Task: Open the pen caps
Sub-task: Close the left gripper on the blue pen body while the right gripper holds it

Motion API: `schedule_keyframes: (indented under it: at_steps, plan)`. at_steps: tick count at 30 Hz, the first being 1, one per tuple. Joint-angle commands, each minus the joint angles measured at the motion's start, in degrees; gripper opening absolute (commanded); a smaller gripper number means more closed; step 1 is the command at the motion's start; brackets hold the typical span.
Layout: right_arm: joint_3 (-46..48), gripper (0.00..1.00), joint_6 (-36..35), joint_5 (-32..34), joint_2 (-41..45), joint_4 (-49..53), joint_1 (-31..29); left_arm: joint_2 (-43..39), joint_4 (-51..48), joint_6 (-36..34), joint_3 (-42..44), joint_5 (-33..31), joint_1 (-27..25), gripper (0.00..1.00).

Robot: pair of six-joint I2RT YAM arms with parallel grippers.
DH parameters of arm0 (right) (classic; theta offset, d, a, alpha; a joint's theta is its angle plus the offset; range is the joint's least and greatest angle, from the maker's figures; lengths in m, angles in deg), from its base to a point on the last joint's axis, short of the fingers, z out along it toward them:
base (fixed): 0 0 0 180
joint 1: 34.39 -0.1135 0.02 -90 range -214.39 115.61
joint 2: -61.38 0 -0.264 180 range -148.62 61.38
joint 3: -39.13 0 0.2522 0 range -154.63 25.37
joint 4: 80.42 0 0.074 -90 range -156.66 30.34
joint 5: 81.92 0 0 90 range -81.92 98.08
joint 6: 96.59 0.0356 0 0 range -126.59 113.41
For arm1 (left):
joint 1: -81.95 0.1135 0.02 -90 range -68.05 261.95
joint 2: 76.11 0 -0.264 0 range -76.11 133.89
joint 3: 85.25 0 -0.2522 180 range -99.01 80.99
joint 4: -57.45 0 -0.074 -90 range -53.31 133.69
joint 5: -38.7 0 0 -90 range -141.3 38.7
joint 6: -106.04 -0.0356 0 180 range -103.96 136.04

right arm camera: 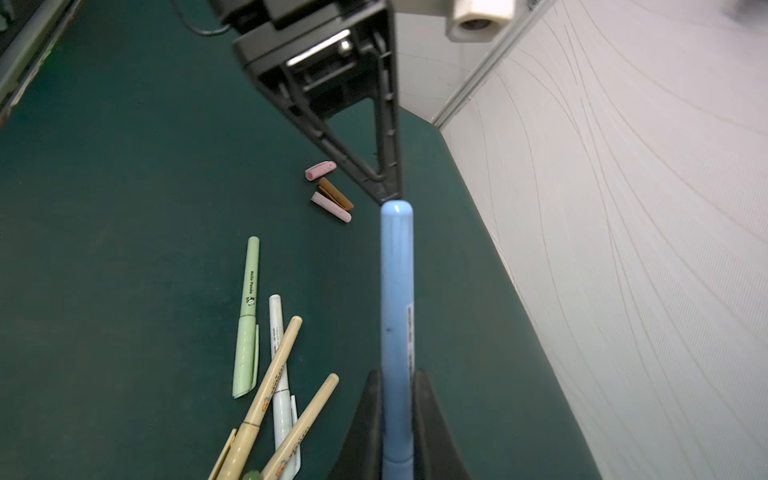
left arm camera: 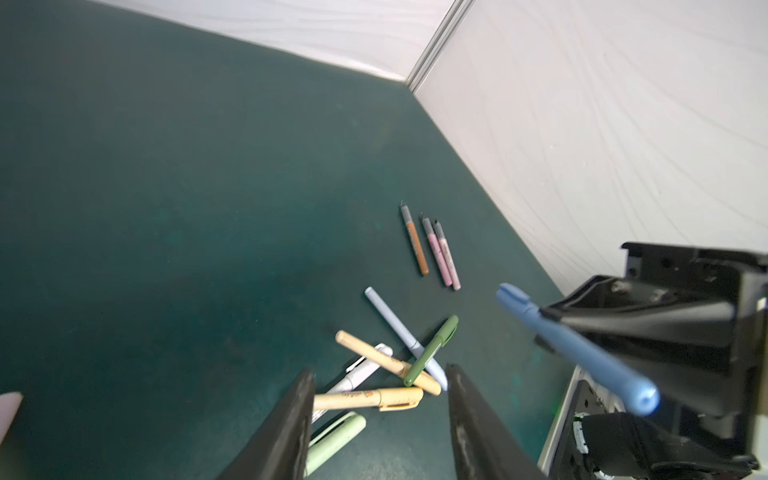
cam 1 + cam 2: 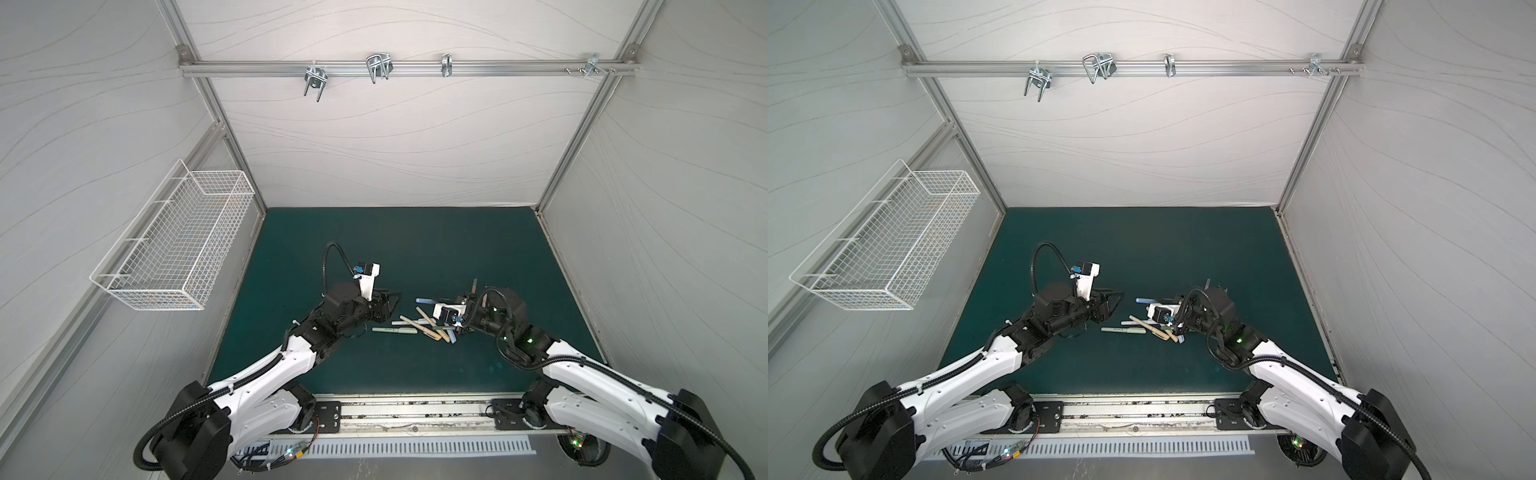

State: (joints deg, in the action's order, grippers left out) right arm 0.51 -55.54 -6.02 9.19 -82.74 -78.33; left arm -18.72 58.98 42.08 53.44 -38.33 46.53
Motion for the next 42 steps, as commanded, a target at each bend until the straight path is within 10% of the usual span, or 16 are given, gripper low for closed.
schedule_keyframes:
  at_steps: [1, 16, 42]
  plan:
    - [2.26, 0.00, -11.57, -2.89, -0.25, -6.52, -1.09, -2.41, 7.99, 0.60, 1.72, 2.26, -0.27, 0.53]
    - [3.64, 0.00, -28.34, 12.03, -6.21, -12.96, -10.36, -0.02, 15.10, -1.26, 1.66, 14.55, -1.11, 0.52]
    - [2.93, 0.00, -33.02, 23.25, -11.80, -23.83, -12.66, 4.91, 5.73, -3.59, -3.07, 11.03, -2.37, 0.48]
